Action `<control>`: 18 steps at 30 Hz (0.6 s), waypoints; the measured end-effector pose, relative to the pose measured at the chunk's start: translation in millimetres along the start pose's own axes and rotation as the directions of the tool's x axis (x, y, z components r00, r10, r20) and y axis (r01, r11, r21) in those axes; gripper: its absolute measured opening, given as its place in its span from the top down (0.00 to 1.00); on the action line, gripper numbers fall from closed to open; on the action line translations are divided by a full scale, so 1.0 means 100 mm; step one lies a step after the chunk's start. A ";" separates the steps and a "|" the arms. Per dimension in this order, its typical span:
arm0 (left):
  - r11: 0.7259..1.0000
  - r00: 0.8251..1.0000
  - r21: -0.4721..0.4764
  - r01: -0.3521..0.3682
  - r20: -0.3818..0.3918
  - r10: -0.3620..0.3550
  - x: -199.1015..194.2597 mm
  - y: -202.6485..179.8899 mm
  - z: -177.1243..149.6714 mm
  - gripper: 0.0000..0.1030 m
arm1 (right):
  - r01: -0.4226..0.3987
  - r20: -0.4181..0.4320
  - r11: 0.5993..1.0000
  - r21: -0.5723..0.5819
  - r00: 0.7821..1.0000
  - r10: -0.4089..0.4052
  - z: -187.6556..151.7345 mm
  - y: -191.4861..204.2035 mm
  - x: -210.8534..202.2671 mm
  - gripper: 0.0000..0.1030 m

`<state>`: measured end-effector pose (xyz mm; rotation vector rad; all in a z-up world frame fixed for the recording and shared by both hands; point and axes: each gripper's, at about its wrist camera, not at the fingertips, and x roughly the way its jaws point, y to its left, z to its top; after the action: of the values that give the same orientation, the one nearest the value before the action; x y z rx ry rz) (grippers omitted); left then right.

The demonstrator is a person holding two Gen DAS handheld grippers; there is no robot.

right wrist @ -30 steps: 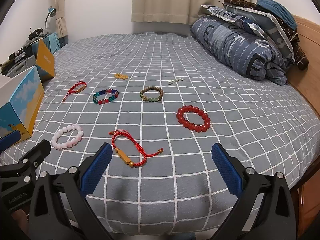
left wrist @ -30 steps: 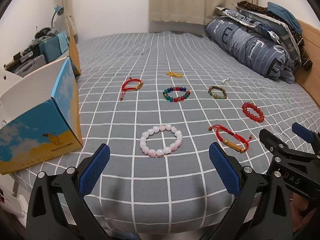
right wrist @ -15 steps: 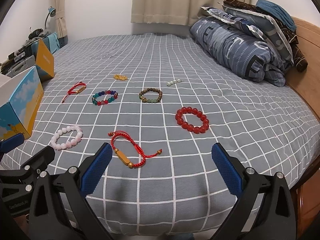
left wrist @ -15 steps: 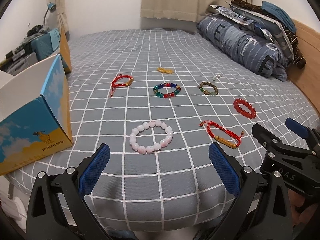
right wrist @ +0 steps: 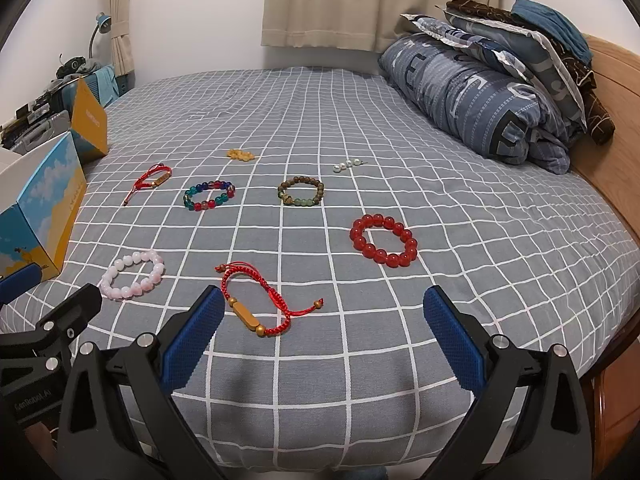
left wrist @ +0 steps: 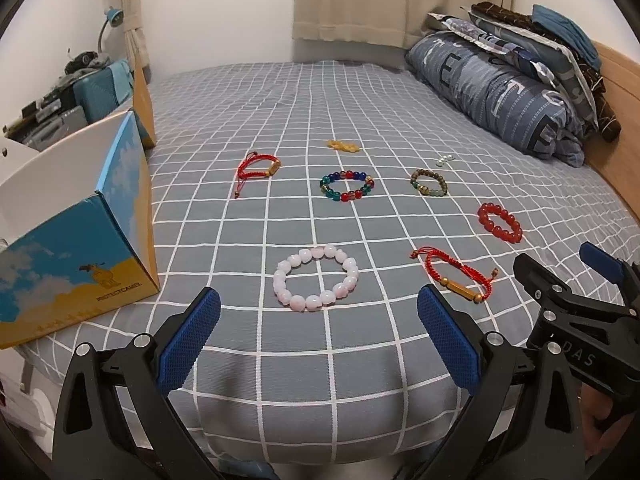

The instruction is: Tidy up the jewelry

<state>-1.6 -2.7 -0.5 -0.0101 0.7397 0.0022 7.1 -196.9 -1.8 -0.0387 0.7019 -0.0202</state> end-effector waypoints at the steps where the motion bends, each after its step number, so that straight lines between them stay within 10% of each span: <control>1: 1.000 1.000 -0.001 -0.001 -0.002 0.001 0.00 0.00 0.00 0.06 | 0.003 0.001 1.000 -0.001 1.000 -0.003 0.00 0.00 0.00 0.07; 18: 1.000 1.000 -0.010 -0.018 -0.023 0.018 0.01 0.05 0.12 0.06 | -0.006 -0.011 1.000 0.005 1.000 0.006 0.15 -0.06 -0.05 0.07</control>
<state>7.3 2.5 7.9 -0.0132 0.7632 0.0227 13.3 -202.1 12.8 -0.0315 0.7132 -0.0161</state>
